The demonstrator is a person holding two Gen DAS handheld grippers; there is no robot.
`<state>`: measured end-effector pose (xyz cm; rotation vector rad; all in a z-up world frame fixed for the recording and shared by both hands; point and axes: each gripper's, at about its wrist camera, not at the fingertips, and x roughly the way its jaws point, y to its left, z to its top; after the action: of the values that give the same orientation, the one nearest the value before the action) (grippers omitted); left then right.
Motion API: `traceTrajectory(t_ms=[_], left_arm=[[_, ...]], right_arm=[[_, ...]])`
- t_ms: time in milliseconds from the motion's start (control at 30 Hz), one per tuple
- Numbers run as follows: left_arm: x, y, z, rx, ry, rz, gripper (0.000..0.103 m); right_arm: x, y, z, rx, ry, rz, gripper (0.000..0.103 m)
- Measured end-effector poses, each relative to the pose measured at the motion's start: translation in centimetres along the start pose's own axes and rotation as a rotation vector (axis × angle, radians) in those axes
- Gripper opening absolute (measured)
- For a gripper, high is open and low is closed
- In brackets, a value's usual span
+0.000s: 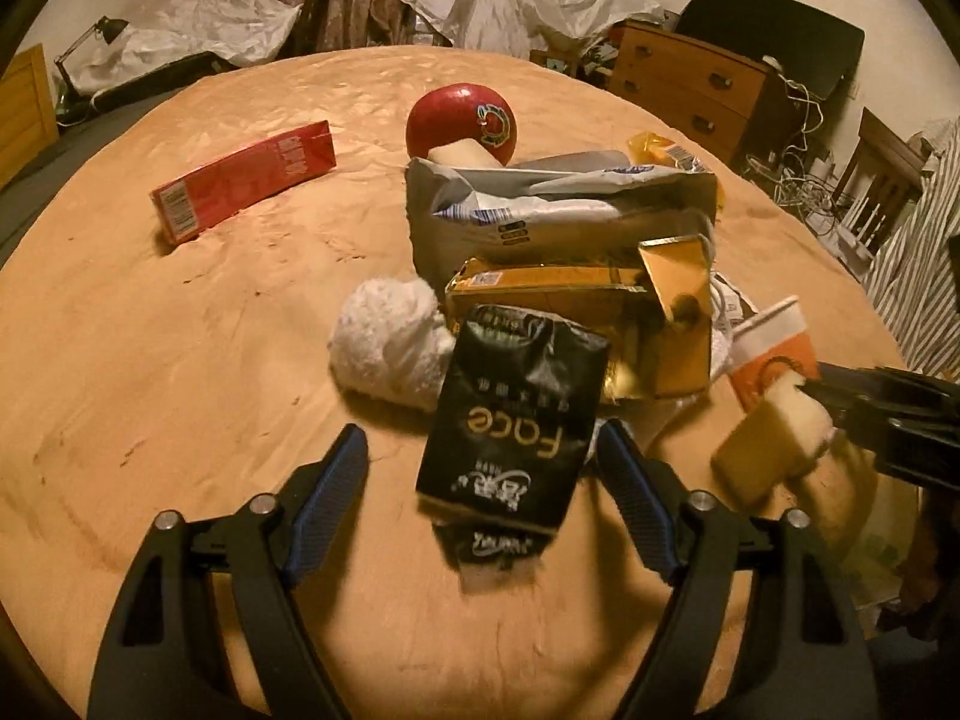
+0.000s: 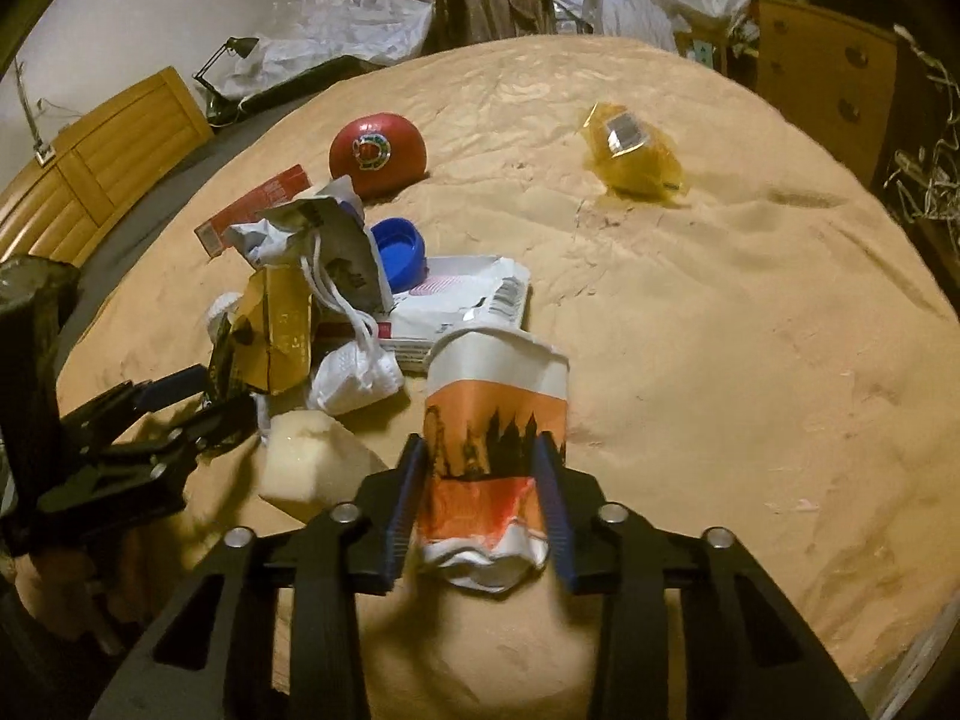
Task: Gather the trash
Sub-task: 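Grasp the black Face tissue pack with the left tool while the right tool grasps the orange paper cup, then carry the tissue pack and paper cup in both tools over the bucket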
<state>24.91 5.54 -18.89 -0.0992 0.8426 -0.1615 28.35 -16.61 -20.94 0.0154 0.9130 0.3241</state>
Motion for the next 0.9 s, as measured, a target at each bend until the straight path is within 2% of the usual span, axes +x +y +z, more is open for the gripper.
traceTrajectory(t_ms=[67,133,267,400,633,900], left_arm=[[0.2,-0.1,-0.1,-0.006,0.002,-0.011,0.053],[0.3,-0.5,-0.4,0.009,0.011,-0.005,0.048],[-0.3,-0.7,-0.9,0.014,0.002,0.008,0.045],[-1.9,-0.4,-1.2,-0.014,-0.022,0.020,0.042],[-6.7,-0.8,-1.7,-0.028,-0.095,0.050,0.042],[-14.2,-3.7,-1.2,0.001,-0.263,0.100,0.042]], right_arm=[[-0.2,-0.3,0.0,0.001,-0.007,-0.007,0.034],[0.1,-0.3,0.0,-0.008,0.008,-0.008,0.035],[0.4,0.0,0.2,-0.030,0.009,-0.022,0.036],[-0.3,0.2,-0.1,-0.034,-0.028,-0.025,0.028],[-5.2,1.1,-1.6,-0.027,-0.171,-0.023,0.027],[-13.7,4.3,-3.1,-0.060,-0.381,-0.010,0.028]])
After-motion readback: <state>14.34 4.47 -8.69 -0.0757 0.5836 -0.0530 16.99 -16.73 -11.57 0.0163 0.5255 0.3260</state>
